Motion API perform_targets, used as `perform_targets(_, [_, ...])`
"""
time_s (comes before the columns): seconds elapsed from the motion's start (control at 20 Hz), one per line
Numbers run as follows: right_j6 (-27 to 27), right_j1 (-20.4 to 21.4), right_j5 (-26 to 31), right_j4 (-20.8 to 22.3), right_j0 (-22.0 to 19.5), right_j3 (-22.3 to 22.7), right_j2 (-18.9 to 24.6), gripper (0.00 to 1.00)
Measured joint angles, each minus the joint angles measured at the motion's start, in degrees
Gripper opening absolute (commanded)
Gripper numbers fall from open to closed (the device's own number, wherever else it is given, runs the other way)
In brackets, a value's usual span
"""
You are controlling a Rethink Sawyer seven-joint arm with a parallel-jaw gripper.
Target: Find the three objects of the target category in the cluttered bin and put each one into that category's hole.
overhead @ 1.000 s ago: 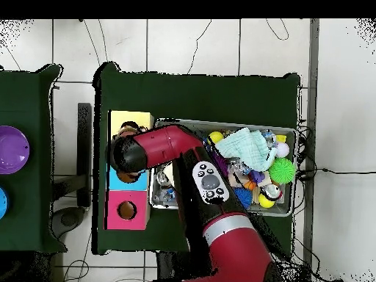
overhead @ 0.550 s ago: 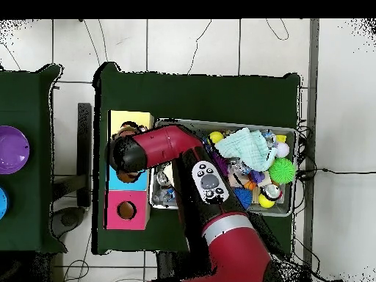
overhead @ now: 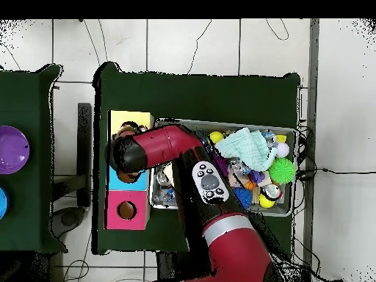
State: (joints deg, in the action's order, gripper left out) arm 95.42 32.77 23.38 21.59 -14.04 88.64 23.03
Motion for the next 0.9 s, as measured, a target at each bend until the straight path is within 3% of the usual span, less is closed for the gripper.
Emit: perform_targets(0.9, [0.00, 0.94, 0.08, 0.01, 0.01, 0.08, 0.03, 1.00])
